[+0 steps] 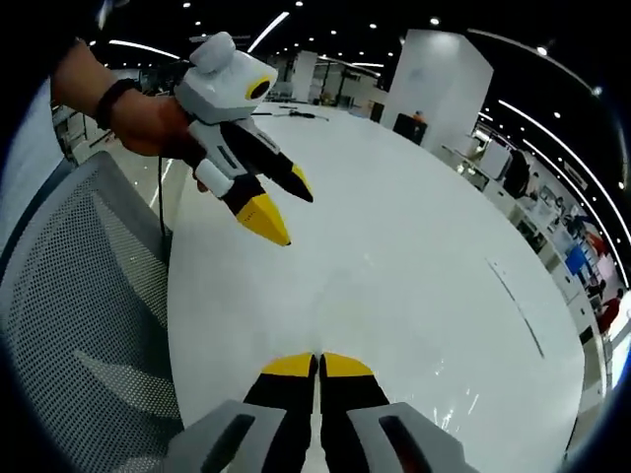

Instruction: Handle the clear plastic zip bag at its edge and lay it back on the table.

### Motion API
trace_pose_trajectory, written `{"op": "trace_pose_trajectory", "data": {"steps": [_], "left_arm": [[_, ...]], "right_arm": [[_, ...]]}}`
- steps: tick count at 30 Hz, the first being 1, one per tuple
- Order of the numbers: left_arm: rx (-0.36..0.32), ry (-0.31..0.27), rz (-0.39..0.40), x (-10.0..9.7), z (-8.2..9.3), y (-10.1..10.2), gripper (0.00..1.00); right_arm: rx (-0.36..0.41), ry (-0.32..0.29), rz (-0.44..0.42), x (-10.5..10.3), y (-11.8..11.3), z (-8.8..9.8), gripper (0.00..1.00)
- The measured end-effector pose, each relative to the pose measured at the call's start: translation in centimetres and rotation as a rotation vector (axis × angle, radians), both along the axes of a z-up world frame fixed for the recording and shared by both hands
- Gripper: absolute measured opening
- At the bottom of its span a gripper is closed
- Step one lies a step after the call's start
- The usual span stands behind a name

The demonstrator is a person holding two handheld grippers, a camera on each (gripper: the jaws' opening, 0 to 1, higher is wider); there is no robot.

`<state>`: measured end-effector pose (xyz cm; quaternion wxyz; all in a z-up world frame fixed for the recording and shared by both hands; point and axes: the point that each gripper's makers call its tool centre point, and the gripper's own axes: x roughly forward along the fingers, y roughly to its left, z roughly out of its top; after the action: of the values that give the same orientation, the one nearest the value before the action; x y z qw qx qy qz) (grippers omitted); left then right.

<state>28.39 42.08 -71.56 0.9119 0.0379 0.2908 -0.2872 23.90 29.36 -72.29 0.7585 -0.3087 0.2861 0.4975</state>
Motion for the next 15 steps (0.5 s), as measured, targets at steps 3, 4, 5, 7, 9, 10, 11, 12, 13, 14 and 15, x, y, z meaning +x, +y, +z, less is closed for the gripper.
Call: {"op": "trace_pose_trajectory", "data": {"steps": [3, 4, 5, 7, 9, 10, 11, 12, 13, 14, 15], "left_arm": [[0.007, -0.013, -0.018, 0.6, 0.3, -0.3, 0.53], [0.015, -0.024, -0.03, 0.8, 0.5, -0.5, 0.53], [0.024, -0.031, -0.043, 1.0, 0.6, -0.7, 0.53], [0.032, -0.039, -0.063, 1.4, 0.7, -0.9, 0.52], [0.059, -0.056, -0.093, 1.8, 0.8, -1.1, 0.52], [0.07, -0.062, -0.105, 1.9, 0.8, -1.3, 0.52], [0.082, -0.074, -0.118, 2.1, 1.0, -1.4, 0.52], [0.087, -0.079, -0.125, 2.4, 0.9, -1.5, 0.52], [0.095, -0.091, -0.141, 2.7, 1.0, -1.6, 0.51], [0.103, -0.098, -0.148, 2.8, 1.0, -1.6, 0.51], [0.108, -0.102, -0.157, 2.9, 1.0, -1.6, 0.51]], "right_arm": [[-0.008, -0.005, 0.013, -0.1, -0.3, 0.2, 0.0], [-0.01, -0.005, 0.017, -0.1, -0.3, 0.3, 0.0], [-0.01, -0.006, 0.02, -0.1, -0.3, 0.5, 0.0], [-0.013, -0.007, 0.028, -0.2, -0.3, 0.7, 0.0], [-0.017, -0.009, 0.039, -0.2, -0.3, 0.9, 0.0], [-0.019, -0.01, 0.044, -0.3, -0.3, 1.0, 0.0], [-0.019, -0.01, 0.05, -0.4, -0.2, 1.4, 0.0], [-0.019, -0.01, 0.053, -0.5, -0.1, 1.5, 0.0], [-0.021, -0.011, 0.063, -0.5, 0.0, 1.4, 0.0], [-0.023, -0.011, 0.069, -0.6, 0.0, 1.4, 0.0], [-0.025, -0.01, 0.077, -0.7, 0.1, 1.6, 0.0]]}}
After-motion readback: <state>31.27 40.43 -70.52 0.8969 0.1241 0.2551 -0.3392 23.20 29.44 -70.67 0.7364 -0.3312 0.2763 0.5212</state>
